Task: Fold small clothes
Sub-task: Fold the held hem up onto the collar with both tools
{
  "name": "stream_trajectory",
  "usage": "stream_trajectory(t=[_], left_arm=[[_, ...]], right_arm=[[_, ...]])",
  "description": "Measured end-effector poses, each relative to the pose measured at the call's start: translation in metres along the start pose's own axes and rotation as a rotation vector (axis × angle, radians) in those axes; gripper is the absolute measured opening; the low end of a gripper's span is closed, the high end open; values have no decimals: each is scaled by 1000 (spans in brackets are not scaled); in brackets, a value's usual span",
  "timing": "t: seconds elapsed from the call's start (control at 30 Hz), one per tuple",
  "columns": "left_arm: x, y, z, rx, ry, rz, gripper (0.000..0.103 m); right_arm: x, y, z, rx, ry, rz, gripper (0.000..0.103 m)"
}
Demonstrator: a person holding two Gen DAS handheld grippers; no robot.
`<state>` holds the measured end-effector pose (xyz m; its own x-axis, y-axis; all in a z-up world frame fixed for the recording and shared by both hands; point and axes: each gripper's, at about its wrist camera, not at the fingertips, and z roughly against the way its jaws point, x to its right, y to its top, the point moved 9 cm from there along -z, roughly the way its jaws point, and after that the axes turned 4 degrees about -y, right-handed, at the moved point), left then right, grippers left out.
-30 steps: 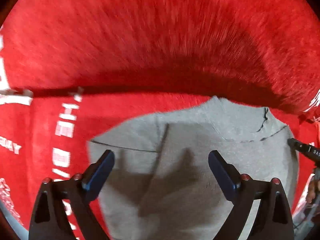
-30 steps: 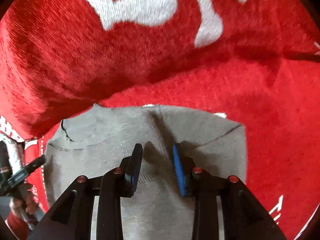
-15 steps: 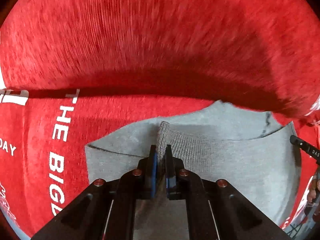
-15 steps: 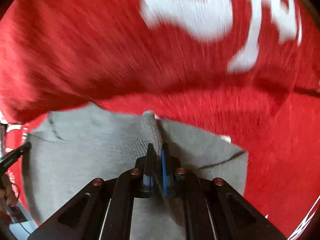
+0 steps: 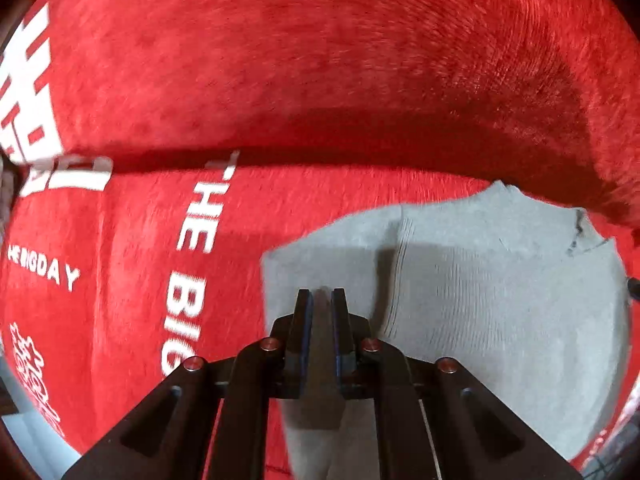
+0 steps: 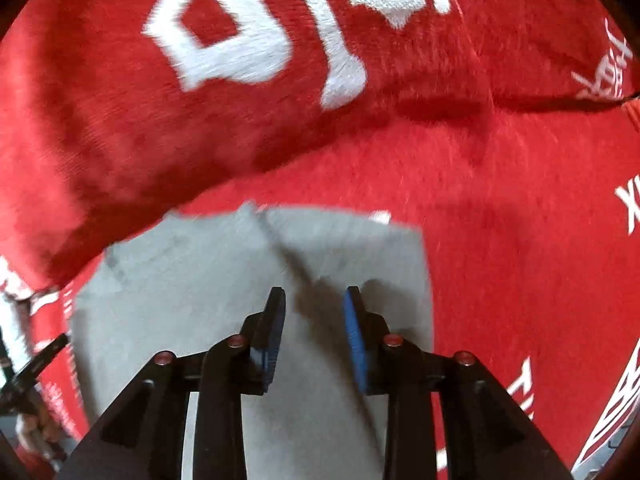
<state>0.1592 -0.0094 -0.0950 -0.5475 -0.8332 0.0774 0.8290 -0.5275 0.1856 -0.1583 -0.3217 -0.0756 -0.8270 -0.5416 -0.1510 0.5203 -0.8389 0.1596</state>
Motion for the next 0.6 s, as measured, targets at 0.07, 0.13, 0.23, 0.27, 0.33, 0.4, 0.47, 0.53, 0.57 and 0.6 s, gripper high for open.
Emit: stream_trajectory(t=[0.07, 0.13, 0.23, 0.27, 0.33, 0.4, 0.47, 0.53, 0.57, 0.6], left_arm=[[-5, -16, 12, -10, -31, 7, 11], [-4, -43, 26, -15, -54, -9, 11], [7, -76, 37, -38, -87, -32, 11], [14, -88, 36, -56, -94, -38, 11], [21, -111, 29, -98, -92, -46, 11], [17, -127, 12, -122, -81, -53, 11], [18, -133, 13, -79, -74, -85, 11], [18, -140, 14, -72, -57, -123, 11], [17, -142, 16, -73, -53, -140, 11], [16, -143, 17, -76, -51, -149, 11]], right_arm=[[-3, -20, 14, -15, 34, 39, 15], [-10, -48, 23, -42, 43, 71, 14], [-2, -91, 29, -83, 17, 86, 14], [4, -100, 29, -95, 6, 84, 14], [22, -122, 27, -134, -19, 61, 14], [41, -146, 22, -165, -63, 44, 9], [51, -152, 25, -141, -44, 34, 7], [57, -155, 31, -142, -58, 47, 5], [60, -156, 34, -144, -69, 59, 5], [56, -154, 30, -148, -77, 71, 5]])
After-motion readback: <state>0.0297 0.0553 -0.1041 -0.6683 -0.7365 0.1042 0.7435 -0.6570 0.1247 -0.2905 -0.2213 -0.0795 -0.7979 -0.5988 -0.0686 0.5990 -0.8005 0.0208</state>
